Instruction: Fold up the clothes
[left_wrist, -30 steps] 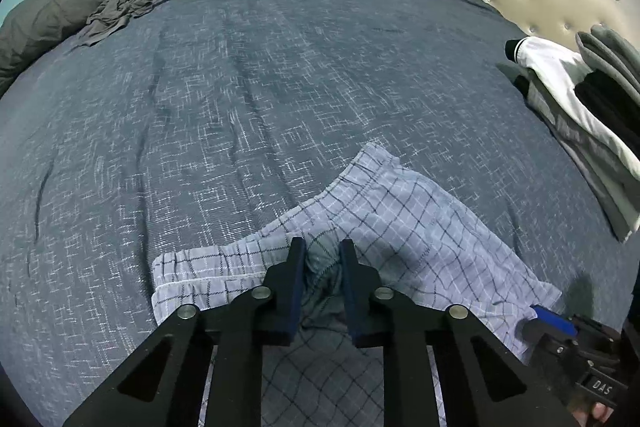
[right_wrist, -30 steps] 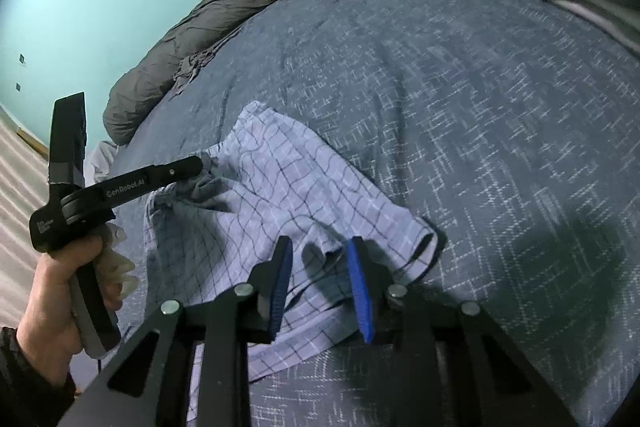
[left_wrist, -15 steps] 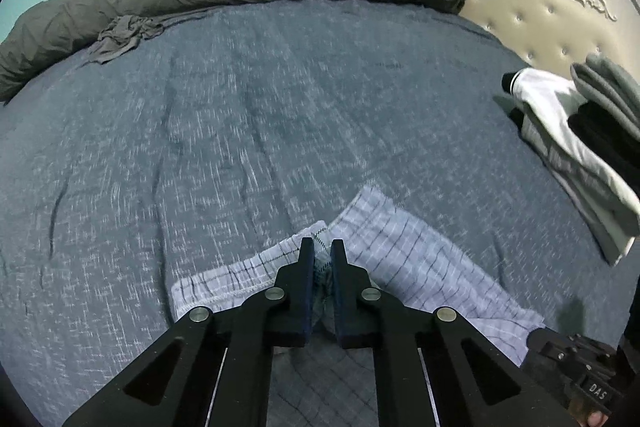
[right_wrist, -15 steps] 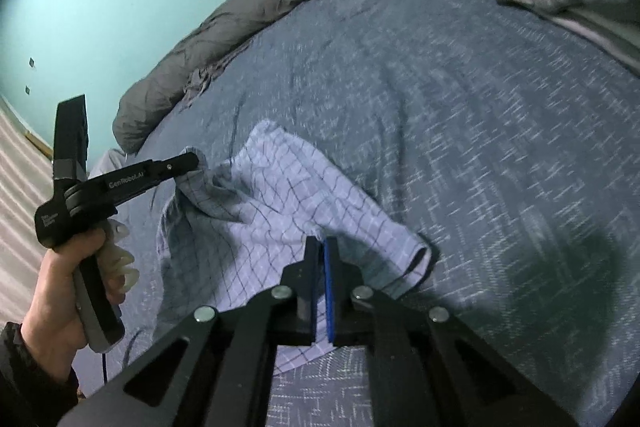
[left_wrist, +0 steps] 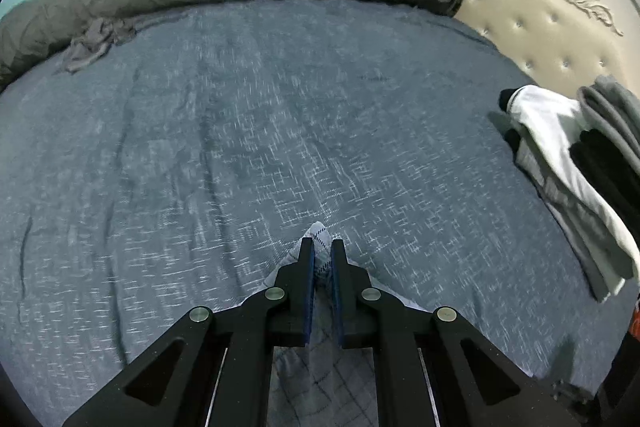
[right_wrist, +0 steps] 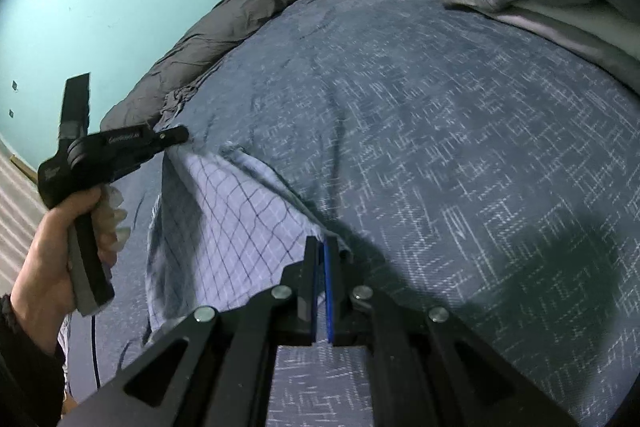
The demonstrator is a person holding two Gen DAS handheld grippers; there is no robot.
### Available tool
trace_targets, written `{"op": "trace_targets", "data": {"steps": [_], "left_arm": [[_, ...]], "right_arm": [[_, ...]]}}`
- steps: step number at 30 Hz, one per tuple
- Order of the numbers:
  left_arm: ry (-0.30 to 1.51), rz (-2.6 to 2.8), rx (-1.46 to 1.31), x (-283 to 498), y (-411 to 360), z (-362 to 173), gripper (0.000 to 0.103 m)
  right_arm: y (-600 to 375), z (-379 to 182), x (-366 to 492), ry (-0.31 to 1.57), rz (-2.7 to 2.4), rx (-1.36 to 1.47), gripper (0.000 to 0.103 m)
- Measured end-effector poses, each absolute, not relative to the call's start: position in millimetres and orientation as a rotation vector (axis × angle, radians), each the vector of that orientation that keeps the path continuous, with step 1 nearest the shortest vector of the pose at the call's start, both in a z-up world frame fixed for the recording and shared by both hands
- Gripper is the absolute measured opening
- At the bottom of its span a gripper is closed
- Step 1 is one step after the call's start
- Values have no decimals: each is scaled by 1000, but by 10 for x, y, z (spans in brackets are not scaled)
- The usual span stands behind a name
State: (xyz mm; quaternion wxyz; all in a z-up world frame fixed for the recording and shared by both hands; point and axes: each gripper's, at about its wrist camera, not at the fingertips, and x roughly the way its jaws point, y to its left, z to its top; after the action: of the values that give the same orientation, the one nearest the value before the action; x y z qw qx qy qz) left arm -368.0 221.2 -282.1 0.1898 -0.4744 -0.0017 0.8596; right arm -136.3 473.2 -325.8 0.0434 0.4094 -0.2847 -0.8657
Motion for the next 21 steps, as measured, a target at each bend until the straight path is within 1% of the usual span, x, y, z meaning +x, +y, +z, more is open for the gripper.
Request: {"op": "trace_targets", "data": {"steps": [4, 5, 6, 8, 12, 16, 21], "left_arm": [[14, 2376, -1419, -3754, 2241, -2948, 13], [13, 2379, -1415, -3742, 2209, -2928, 16], [11, 2381, -1412, -3731, 2177, -2907, 24], [31, 2401, -1390, -3670, 2044, -2829, 31], [64, 2439, -1346, -3530, 1729, -2677, 37], [98, 2480, -1367, -3388, 1356, -2720, 38], [88, 2429, -1402, -3261, 1152, -2891, 38]], "right_arm": [[4717, -3308, -1376, -865, -2646, 1275, 2], [4714, -3318, -1380, -864, -2644, 1279, 2], [4710, -3329, -1381, -866, -2640, 1283, 2], [4716, -3338, -1388, -870, -2637, 1285, 2], [4710, -3347, -1392, -881, -2632, 1281, 2], [4712, -3362, -1397, -897, -2627, 1284, 2], [4689, -3384, -1397, -905, -2624, 1291, 2]]}}
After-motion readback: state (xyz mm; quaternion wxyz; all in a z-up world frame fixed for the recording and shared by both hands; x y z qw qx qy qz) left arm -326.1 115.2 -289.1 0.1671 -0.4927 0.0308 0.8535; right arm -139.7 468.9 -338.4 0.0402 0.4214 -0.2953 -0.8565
